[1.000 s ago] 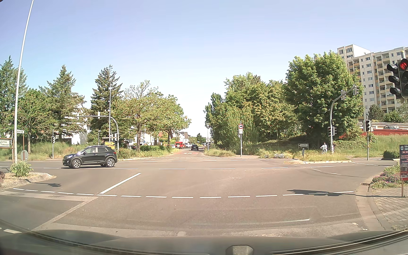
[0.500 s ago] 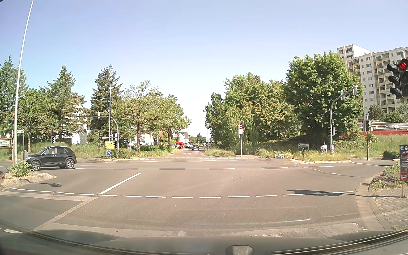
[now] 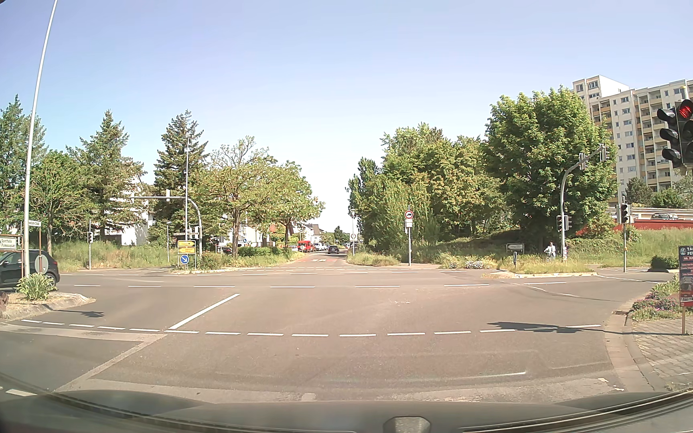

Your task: Follow the waypoints while adhering to traffic rules and regulations

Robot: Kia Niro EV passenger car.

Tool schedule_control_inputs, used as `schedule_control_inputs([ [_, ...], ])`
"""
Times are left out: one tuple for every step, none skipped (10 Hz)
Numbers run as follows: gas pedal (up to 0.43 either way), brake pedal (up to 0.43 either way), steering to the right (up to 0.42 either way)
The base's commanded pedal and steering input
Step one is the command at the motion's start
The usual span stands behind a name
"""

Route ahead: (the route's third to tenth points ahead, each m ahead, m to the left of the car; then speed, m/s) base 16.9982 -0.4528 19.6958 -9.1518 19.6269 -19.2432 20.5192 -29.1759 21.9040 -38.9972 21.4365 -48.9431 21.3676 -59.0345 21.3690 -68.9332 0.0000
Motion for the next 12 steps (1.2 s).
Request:
schedule_control_inputs([
  [0.0, 0.189, 0.09],
  [0.0, 0.183, 0.09],
  [0.0, 0.189, 0.09],
  [0.0, 0.189, 0.09],
  [0.0, 0.189, 0.09],
  [0.0, 0.189, 0.09],
  [0.0, 0.183, 0.09],
  [0.0, 0.183, 0.09],
  [0.0, 0.189, 0.09],
  [0.0, 0.189, 0.09],
  [0.0, 0.183, 0.09],
  [0.0, 0.183, 0.09],
])
